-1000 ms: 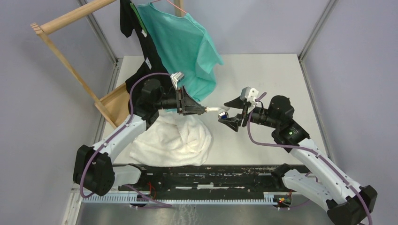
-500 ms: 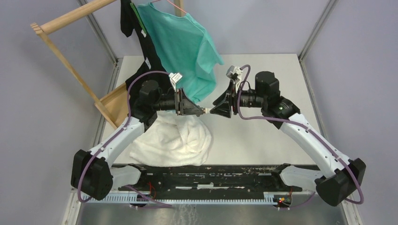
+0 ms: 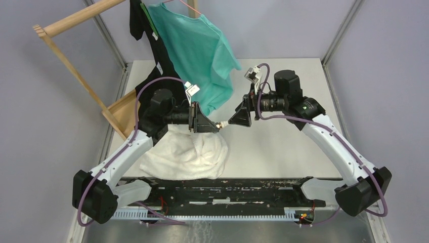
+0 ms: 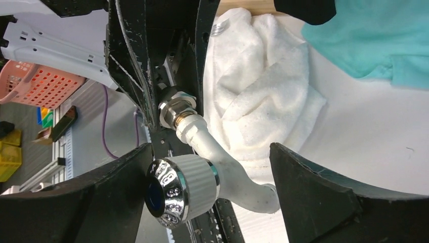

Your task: Install the water faucets

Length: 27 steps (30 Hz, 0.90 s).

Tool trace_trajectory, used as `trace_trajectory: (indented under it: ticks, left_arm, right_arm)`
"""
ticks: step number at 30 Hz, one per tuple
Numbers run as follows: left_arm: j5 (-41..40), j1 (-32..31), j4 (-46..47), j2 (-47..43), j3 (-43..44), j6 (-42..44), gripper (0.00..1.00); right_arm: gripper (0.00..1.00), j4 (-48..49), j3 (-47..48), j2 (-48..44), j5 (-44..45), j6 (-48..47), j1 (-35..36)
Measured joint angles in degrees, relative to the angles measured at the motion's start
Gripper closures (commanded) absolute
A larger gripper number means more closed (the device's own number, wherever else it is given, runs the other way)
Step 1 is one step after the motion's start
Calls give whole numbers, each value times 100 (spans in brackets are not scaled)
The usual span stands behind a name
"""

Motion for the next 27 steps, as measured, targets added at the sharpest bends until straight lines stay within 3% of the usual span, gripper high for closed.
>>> trace_trajectory:
  ticks: [11, 20, 27]
  left_arm:
    - [356, -61, -203, 0, 103, 221, 97]
    - [885, -122, -446, 155, 529, 424, 97]
    - [1058, -120, -507, 354, 756, 535, 97]
  right_arm:
    - [7, 219, -278, -1058, 658, -234, -96]
    - [4, 570, -1504, -2704, 446, -1233, -98]
    - [4, 627, -1676, -3303, 179, -1486, -98]
